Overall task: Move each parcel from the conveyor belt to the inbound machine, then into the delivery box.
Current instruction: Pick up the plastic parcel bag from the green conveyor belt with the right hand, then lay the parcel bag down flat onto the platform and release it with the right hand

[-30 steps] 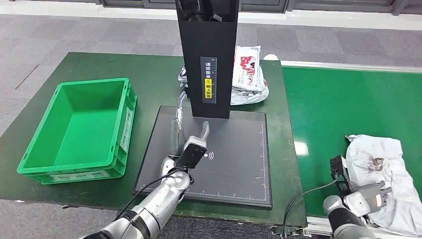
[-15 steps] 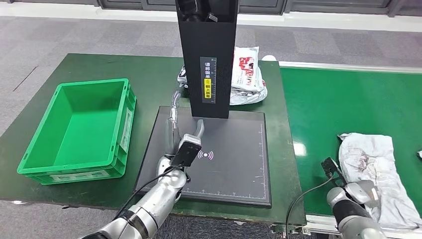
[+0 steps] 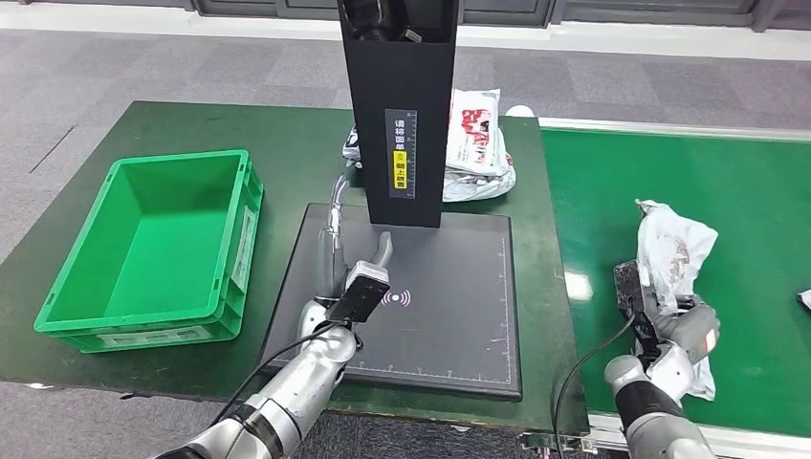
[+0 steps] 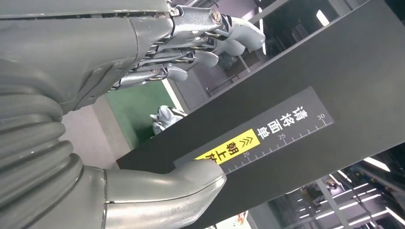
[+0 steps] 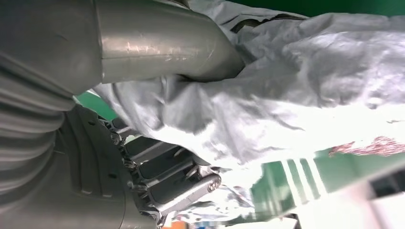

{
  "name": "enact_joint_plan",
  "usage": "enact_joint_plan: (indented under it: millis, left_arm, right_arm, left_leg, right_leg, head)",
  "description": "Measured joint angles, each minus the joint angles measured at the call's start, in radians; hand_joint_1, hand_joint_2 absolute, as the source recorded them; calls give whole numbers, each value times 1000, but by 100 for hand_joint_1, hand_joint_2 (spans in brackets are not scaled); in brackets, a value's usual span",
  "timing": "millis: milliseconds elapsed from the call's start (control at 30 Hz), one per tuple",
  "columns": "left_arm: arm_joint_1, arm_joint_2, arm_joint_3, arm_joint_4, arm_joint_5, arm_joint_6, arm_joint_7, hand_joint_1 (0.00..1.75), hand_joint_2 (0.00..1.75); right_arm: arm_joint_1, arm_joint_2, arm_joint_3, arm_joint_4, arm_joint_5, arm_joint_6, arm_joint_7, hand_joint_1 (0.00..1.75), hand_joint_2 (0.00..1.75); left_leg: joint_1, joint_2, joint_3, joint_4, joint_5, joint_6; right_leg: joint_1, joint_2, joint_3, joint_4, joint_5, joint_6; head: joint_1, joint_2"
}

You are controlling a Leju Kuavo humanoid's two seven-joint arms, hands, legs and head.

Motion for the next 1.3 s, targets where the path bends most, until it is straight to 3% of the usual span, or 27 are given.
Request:
enact_joint_plan:
  millis: [167,300,433,600,867,1033,1300]
  left_arm:
    - [8,0,12,-1,-9,0,0,0,175]
    - [9,1,14,-5,14,0,0,0,175]
    - [10,2,14,-11,32,0,0,0,175]
    - [9,3,15,-13,16,0,0,0,175]
    - [7,-8,26,-53,-123,0,0,0,175]
    - [7,-10,38,-63,-124,0,0,0,175]
    - [7,-11,40,-69,-124,0,0,0,175]
  right_arm:
    - [95,105,3,-296,-115,-6,-318,175,175]
    - [176,188,81,-499,-180,-6,-411,175,175]
    - [231,226,204,-608,-199,-4,-410,175,175]
    - [251,247,390,-640,-226,13,-365,175,175]
    - [216,251,690,-619,-339,144,-314,175,175]
    - [206,251,756,-606,-341,151,-312,175,175]
    - [205,251,781,-598,-341,152,-312,175,175]
  left_leg:
    - [0,0,-2,0,0,0]
    - [0,-1,-2,-1,0,0]
    - [1,0,-3,-1,0,0]
    - [1,1,-3,-1,0,0]
    - [1,-1,-4,-1,0,-1]
    - [1,-1,-4,-1,0,-1]
    - [1,-1,-5,-1,0,-1]
  right_leg:
    - [0,0,-2,0,-1,0]
    - [0,-1,-3,0,-2,-1]
    - [0,0,-3,0,-2,-1]
    - [0,0,-4,0,-1,-1]
    - [0,-1,-5,0,-1,-1]
    - [0,0,-5,0,-1,-1]
    - [0,-1,-5,0,-1,-1]
  head:
    - [0,0]
    - [0,0]
    - [0,0]
    - [0,0]
    - [0,0]
    - [0,0]
    - [0,0]
